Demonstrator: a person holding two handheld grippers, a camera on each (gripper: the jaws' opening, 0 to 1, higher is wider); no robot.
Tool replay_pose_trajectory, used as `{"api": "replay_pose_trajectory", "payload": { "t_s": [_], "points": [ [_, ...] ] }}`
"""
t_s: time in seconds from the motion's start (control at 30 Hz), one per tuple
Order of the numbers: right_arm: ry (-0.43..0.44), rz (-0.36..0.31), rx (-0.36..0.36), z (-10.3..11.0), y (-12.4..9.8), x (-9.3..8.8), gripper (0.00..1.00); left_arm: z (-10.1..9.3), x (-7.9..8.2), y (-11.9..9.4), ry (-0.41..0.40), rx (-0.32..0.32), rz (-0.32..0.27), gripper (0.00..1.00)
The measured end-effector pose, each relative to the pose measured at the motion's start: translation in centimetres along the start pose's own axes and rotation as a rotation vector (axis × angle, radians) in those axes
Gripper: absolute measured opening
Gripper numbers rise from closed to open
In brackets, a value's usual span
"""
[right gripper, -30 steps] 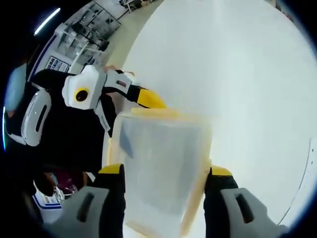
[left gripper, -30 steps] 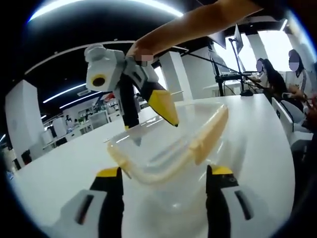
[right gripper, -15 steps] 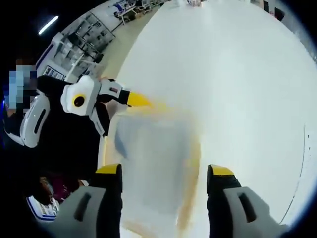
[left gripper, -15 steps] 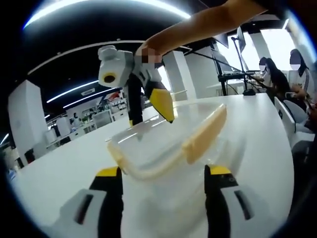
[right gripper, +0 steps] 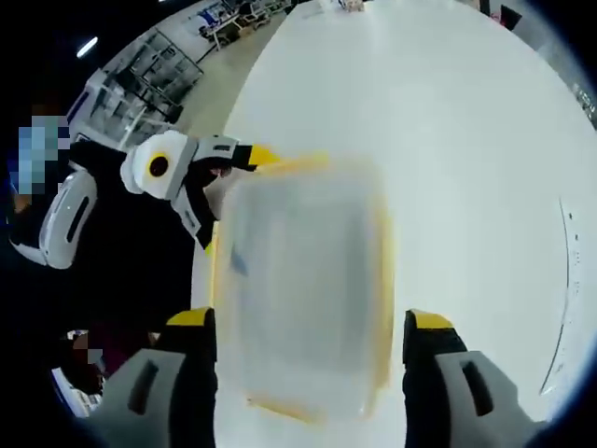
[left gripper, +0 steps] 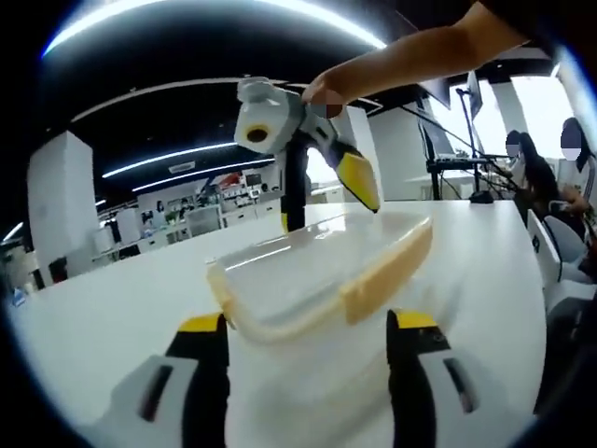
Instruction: Snap each plastic latch of the storage box into its locked position after aligning the lid with the box until every specified latch is closed and the lid sits flush.
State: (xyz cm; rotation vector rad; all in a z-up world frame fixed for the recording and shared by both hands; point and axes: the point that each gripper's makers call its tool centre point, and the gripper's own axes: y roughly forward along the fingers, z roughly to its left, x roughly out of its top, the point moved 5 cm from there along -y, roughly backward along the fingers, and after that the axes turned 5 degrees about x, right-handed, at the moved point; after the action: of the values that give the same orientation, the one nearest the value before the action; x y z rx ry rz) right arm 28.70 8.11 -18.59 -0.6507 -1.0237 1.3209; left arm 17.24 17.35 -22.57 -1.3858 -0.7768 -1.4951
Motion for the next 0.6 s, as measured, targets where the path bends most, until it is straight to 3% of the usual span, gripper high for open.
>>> {"api": "replay_pose_trajectory", "payload": {
  "t_s": [0.2,0.6],
  "points": [
    [-0.013,0.037,-0.022,0.1,0.7,-0.5,0.76,0.0,0.0,0.2,-0.012,0.003,-0.014,0.71],
    [-0.021,0.099,-0.006,-0.9,-0.1,-0.2,0.71,0.0,-0.1,0.5,-0.025,0.006,-0.022,0.71]
  ]
}}
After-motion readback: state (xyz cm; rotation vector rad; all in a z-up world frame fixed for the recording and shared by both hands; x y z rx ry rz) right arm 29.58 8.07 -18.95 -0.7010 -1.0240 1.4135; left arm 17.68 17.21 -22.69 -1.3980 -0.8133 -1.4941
